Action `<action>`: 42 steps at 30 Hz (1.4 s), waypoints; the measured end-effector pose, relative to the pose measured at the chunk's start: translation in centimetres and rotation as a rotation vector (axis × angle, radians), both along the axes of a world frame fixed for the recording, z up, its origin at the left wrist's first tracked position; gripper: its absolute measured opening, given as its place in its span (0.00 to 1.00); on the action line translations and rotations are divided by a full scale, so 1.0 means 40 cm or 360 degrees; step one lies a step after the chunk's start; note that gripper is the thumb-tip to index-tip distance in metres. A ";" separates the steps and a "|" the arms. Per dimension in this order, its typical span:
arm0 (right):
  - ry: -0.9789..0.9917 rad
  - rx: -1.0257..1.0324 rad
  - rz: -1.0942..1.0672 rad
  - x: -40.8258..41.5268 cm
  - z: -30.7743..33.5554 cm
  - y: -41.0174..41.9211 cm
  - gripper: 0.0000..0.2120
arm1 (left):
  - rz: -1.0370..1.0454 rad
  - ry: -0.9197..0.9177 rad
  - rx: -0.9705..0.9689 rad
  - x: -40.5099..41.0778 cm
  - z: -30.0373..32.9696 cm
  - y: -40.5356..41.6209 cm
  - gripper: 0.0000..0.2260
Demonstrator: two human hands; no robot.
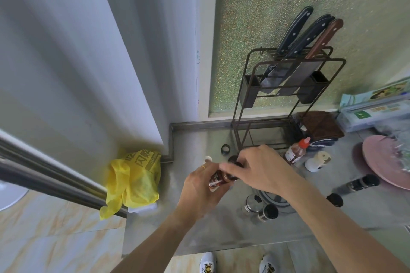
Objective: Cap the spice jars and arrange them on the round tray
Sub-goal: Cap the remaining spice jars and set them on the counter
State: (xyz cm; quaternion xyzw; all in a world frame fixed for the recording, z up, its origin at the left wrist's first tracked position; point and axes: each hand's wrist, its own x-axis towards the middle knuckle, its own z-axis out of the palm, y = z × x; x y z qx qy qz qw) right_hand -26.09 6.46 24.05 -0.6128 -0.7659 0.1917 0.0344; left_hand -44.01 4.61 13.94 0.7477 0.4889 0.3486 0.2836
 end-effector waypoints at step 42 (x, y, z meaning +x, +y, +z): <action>0.0092 0.0014 -0.0282 -0.019 -0.359 0.092 0.08 | 0.0587 0.0109 -0.0687 -0.046 -0.435 0.090 0.21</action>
